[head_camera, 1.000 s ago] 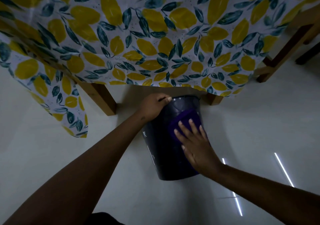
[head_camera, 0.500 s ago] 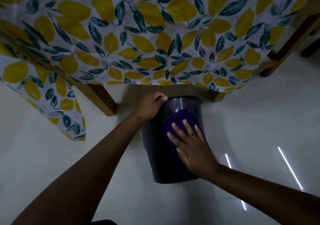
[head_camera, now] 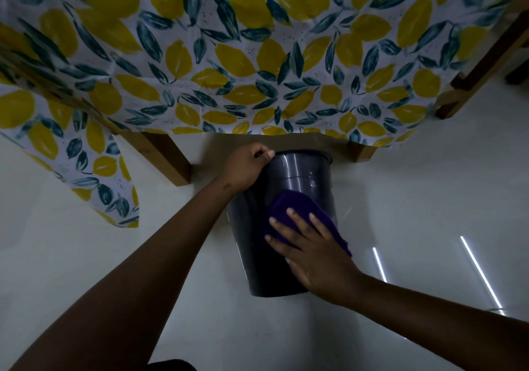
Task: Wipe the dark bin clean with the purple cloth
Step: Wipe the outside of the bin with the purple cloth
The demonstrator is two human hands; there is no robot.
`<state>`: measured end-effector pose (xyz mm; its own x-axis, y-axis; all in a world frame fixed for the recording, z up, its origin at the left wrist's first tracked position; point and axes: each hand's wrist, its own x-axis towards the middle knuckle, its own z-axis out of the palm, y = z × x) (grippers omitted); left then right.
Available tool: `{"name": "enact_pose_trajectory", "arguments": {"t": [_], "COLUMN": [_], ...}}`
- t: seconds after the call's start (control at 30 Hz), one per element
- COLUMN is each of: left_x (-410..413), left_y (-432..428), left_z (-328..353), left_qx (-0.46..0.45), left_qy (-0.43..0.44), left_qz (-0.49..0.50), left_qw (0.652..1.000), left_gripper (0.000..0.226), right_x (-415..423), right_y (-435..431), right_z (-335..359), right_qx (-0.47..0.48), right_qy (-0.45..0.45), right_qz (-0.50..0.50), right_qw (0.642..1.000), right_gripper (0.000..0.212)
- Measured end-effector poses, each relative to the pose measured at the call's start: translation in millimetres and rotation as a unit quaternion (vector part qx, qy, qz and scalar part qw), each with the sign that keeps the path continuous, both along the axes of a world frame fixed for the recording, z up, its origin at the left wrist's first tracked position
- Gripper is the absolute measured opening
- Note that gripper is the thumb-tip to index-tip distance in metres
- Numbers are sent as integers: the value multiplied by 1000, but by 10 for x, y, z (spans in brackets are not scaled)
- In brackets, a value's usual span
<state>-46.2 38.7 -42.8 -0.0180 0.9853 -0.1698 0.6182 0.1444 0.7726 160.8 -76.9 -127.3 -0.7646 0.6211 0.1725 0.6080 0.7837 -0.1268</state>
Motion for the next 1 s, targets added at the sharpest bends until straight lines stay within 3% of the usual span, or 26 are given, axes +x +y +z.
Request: {"name": "enact_pose_trajectory", "arguments": {"t": [0.1, 0.23, 0.33, 0.43, 0.53, 0.73, 0.9, 1.0], "left_x": [34, 94, 127, 86, 42, -17, -9, -33], "left_y": [-4, -18, -24, -7, 13, -14, -2, 45], "left_z": [27, 63, 86, 82, 51, -13, -14, 0], "left_qx": [0, -7, 20, 40, 33, 32, 36, 34], "left_qy": [-28, -45, -5, 63, 77, -7, 35, 108], "left_qz": [3, 19, 6, -17, -26, 12, -4, -40], "left_qw": [1000, 999, 1000, 997, 996, 999, 999, 993], "left_gripper": [24, 22, 30, 33, 30, 27, 28, 27], "right_x": [-50, -130, -138, -115, -82, -53, -115, -92], "right_y": [84, 322, 357, 109, -84, 122, 15, 66], "right_z": [59, 249, 294, 173, 75, 178, 91, 68], "right_qx": [7, -34, -45, -15, -5, -16, 24, 27], "right_qy": [-30, 11, 28, -2, -49, -17, -1, -7], "right_qz": [13, -79, -107, -34, 73, -15, 34, 55], "right_qw": [999, 996, 993, 999, 996, 1000, 999, 998], "right_gripper": [56, 54, 55, 55, 58, 53, 51, 60]}}
